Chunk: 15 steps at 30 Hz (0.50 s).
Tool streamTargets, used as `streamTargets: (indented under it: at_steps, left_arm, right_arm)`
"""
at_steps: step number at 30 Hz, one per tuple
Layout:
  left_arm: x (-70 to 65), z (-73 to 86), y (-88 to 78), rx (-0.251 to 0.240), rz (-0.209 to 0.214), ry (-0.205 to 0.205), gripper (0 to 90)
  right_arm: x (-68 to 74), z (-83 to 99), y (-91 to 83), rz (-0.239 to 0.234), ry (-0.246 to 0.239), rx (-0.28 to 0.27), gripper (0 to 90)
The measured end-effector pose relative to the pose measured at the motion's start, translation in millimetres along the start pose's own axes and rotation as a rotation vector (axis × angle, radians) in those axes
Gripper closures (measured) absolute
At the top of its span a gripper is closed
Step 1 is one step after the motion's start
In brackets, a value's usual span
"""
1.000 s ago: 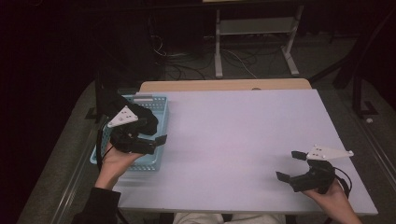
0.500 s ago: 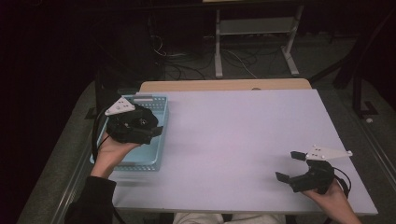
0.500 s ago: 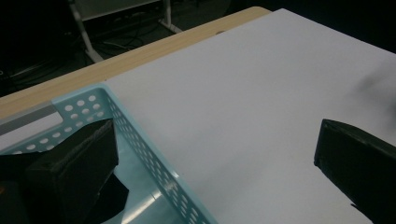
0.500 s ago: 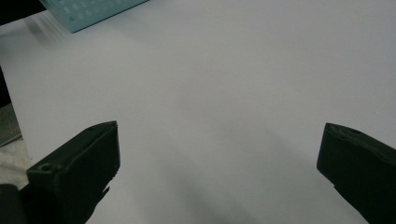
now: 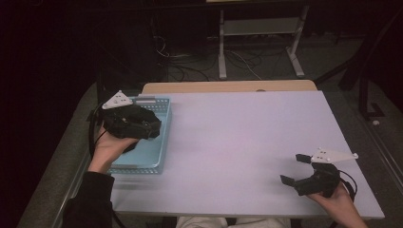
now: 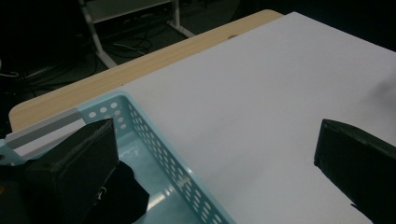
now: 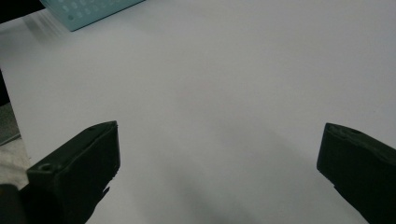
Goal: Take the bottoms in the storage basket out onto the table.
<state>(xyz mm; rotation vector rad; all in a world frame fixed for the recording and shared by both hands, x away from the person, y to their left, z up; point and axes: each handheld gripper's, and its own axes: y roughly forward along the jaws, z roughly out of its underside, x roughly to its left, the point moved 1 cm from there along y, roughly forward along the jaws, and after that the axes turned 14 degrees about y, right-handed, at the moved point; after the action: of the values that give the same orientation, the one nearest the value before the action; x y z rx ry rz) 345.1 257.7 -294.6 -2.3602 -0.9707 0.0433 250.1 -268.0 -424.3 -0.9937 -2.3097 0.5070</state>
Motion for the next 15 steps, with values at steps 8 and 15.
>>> streamTargets:
  at_steps: [8,15]
  left_arm:
    - [12.7,6.2,-5.5,-0.005,-0.029,-0.033,0.0]
    - [24.1,13.2,-9.7,-0.008,-0.071,-0.036,0.0]
  right_arm:
    - [-0.8,0.0,-0.2,0.001,0.002,-0.001,0.0]
    - [-0.8,0.0,-0.2,0.001,0.003,-0.001,0.0]
